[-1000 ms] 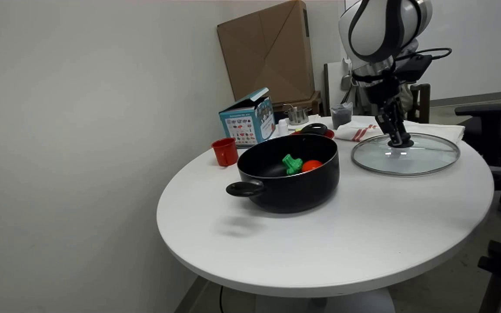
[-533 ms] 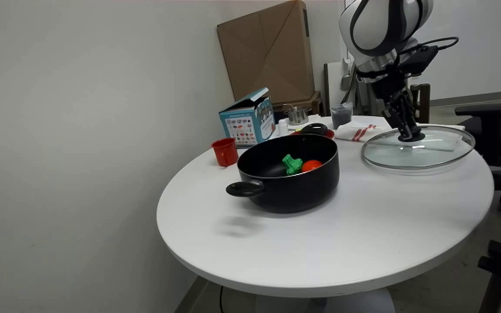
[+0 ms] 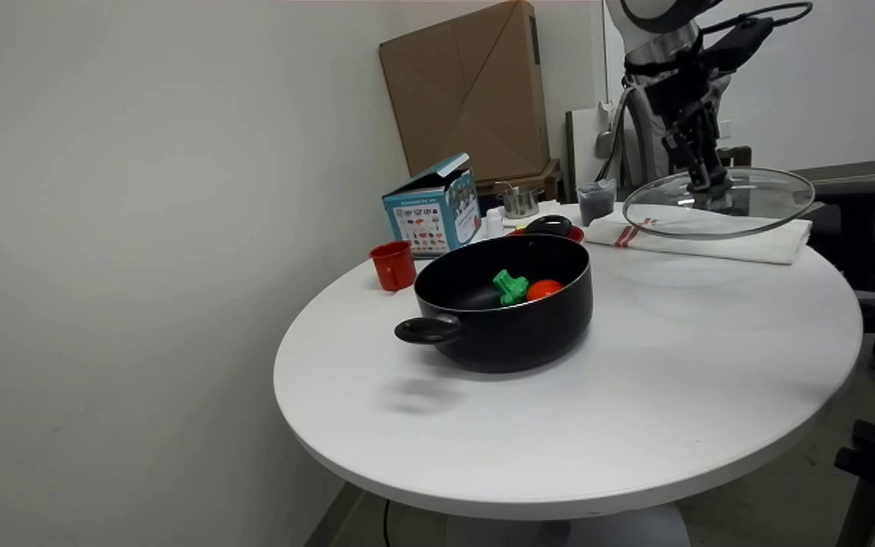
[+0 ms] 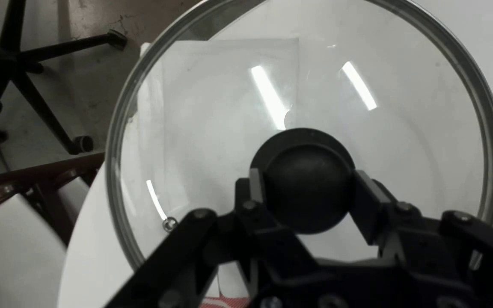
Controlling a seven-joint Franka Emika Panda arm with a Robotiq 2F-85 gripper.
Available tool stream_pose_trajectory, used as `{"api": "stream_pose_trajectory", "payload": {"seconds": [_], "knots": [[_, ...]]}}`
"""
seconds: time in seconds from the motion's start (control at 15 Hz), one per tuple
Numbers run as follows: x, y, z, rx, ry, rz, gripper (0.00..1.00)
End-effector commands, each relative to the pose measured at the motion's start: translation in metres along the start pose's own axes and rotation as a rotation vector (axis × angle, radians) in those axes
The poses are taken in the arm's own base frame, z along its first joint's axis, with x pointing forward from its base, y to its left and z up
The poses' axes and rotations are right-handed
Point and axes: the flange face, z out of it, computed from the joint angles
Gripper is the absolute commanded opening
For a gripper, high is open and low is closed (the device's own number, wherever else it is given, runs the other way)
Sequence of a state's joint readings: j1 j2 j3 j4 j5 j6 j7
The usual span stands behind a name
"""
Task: Put the lid on the black pot
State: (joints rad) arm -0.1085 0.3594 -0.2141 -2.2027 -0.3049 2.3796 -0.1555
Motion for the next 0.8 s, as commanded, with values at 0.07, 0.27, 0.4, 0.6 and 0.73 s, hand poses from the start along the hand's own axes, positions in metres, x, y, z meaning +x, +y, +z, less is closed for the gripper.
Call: {"api": "stream_pose_trajectory", "payload": {"seconds": [0.07, 0.27, 0.4, 0.6, 0.73], "knots": [[-0.024, 0.023, -0.064, -0.029, 0.047, 0.056, 0.25], [-0.030, 0.038, -0.094, -0.018, 0.070, 0.094, 0.25], [-0.032, 0.045, -0.113, -0.011, 0.087, 0.115, 0.25], [-0.025, 0.040, -0.133, -0.021, 0.098, 0.124, 0.25], [-0.013, 0.027, -0.138, -0.027, 0.090, 0.120, 0.25]]}}
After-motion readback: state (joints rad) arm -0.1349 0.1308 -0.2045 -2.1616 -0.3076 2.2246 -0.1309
